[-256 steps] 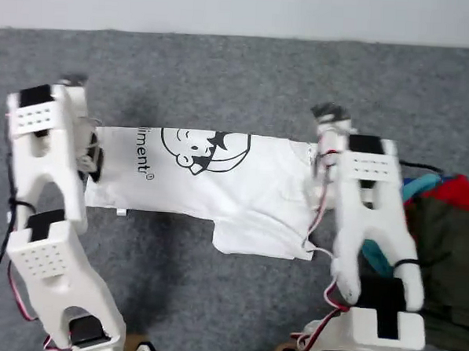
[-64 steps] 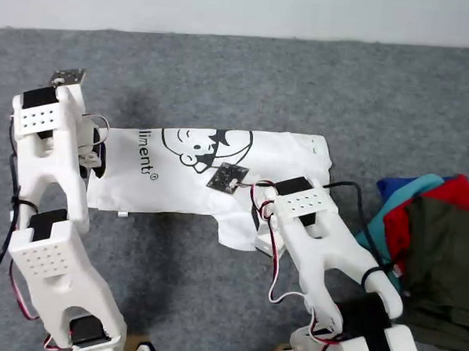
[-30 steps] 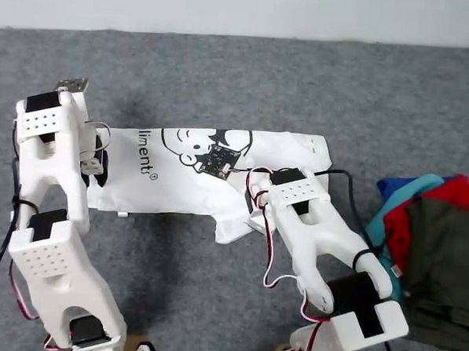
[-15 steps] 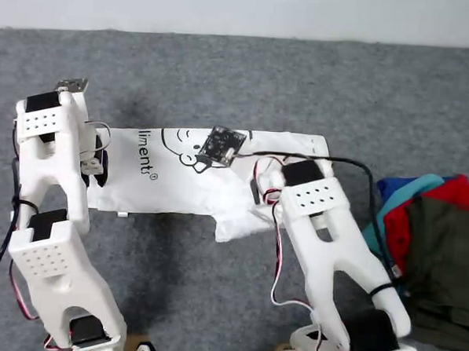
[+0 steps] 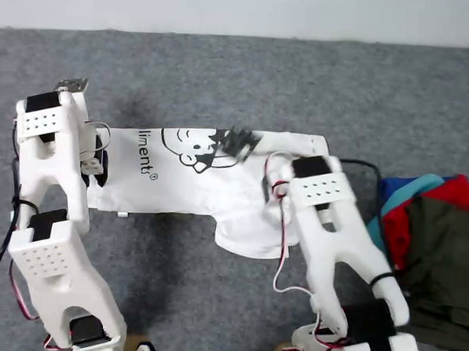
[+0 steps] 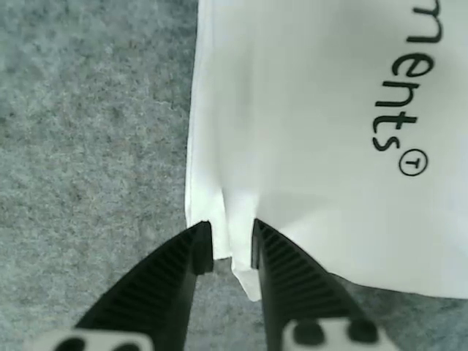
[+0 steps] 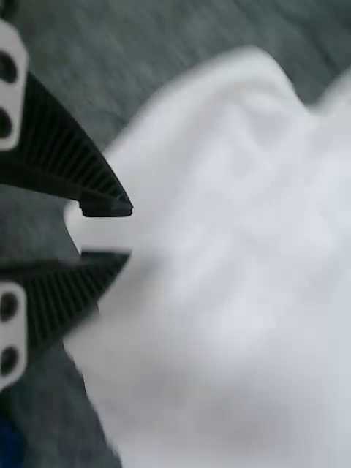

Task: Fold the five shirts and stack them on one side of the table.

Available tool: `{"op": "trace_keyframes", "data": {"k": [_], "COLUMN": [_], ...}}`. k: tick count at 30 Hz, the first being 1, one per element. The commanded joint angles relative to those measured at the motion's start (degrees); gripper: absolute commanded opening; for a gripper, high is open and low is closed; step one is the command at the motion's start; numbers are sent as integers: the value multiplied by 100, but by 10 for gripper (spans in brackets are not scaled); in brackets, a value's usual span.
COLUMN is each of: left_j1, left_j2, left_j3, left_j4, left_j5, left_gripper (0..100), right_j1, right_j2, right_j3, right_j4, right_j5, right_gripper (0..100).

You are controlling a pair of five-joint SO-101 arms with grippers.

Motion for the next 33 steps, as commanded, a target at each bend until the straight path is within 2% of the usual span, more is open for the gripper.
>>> {"op": "trace_keyframes", "data": {"k": [1, 6, 9, 17, 23, 28, 33], "left_j1": [-18, -18, -18, -18, -18, -18, -18], "left_j2": [-202, -202, -202, -202, -193, -193, -193], "left_j3": [-48, -48, -48, -48, -48, -48, -48], "left_j4": [26, 26, 26, 26, 26, 26, 26], "left_j5": [-79, -79, -79, -79, -79, -79, -79], "left_gripper": [97, 97, 97, 97, 97, 97, 97], "right_j1": [-145, -242, -312, -338, -330, -321, -321], "right_j2": [-224, -312, -295, -251, -242, -198, 488], "right_j3": [-193, -193, -35, 1187, 1433, 1890, 1960], "right_j4": [1130, 1684, 1745, 163, -400, -1262, -1455], "right_j5": [35, 281, 281, 290, 290, 299, 308], "right_gripper": [216, 148, 143, 143, 143, 143, 138]}}
